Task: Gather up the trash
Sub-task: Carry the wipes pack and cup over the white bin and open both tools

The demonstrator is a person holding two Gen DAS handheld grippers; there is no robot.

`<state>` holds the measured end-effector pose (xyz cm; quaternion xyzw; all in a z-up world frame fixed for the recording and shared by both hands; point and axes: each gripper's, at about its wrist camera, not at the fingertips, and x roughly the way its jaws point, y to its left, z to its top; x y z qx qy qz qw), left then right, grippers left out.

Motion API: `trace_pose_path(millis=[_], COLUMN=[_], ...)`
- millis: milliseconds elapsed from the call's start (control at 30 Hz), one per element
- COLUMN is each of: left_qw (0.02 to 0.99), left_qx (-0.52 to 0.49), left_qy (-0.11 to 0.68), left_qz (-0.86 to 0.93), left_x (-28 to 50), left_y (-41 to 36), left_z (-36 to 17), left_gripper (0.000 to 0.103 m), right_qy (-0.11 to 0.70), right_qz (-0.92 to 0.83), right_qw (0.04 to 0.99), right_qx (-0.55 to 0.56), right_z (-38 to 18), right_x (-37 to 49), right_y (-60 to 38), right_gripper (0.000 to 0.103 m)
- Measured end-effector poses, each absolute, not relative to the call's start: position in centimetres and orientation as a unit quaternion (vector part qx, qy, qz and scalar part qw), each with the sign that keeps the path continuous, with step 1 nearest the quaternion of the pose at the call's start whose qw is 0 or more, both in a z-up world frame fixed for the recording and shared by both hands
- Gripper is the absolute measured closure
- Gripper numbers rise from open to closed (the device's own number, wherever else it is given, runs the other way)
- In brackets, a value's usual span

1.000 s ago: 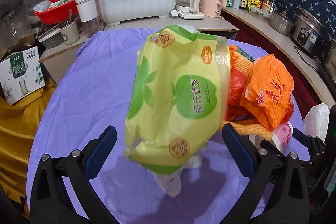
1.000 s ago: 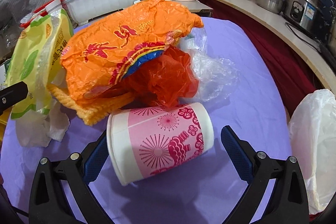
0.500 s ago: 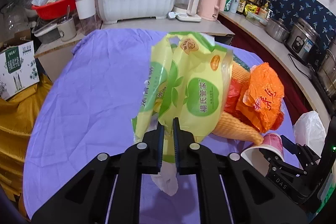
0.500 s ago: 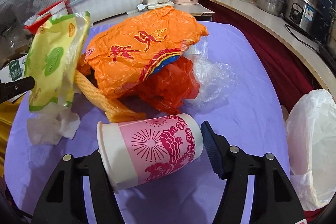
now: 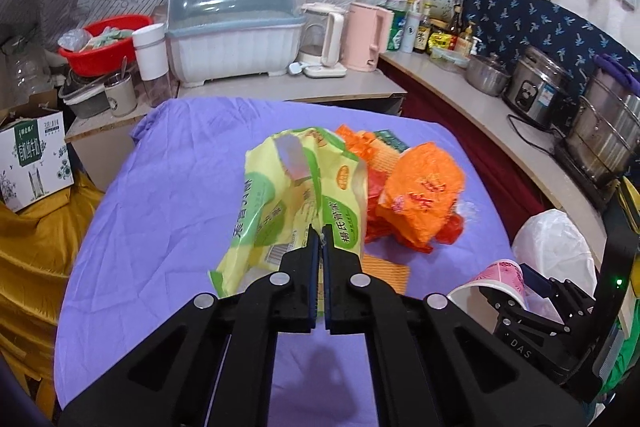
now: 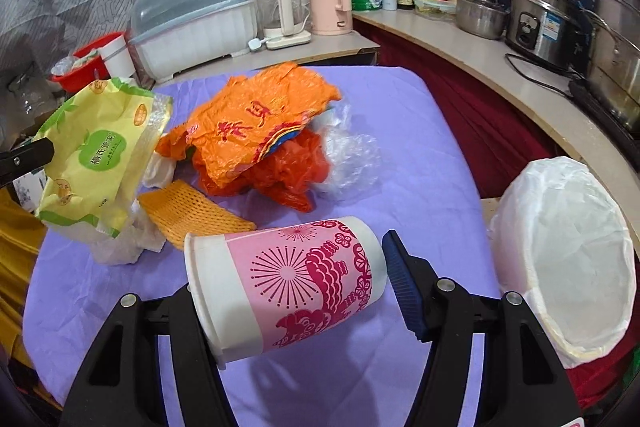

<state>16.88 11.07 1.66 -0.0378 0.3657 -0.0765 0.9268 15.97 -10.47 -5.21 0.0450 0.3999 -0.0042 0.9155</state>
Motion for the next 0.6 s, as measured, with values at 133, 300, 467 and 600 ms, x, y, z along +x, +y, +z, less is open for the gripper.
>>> trace_pose_path(millis=[133,300,467,600], left_qw=[0.930,0.933,0.932,0.924], left_qx=[-0.028,-0.015,-0.001,0.009], left_qy=[0.353,0.335,0.321,0.317], left_qz=[-0.095,-0.128,-0.168,-0.212], left_x=[15.7,14.3,13.1,12.7], left_y=[9.5,6.4,2.7,-1.6], left_z=[3.1,4.9,6.2,6.8], left_gripper=[0.102,0.102,0.102,0.102], right_qy=[0.387,0.371,0.357,0.351], right_qz=[-0.018,-0.044,-0.077,-0.115], right_qw=[0.920,0.925,0.927,0.925], right_qx=[0.055,0.067,0.083,0.094], right_z=[-4.1,-2.9,-2.1,-2.0], right_x=[14.6,12.9,11.2,9.7], right_y=[-12.0,-14.8,-18.3,-21.9], right_gripper=[0.042,0.042,0.042,0.042])
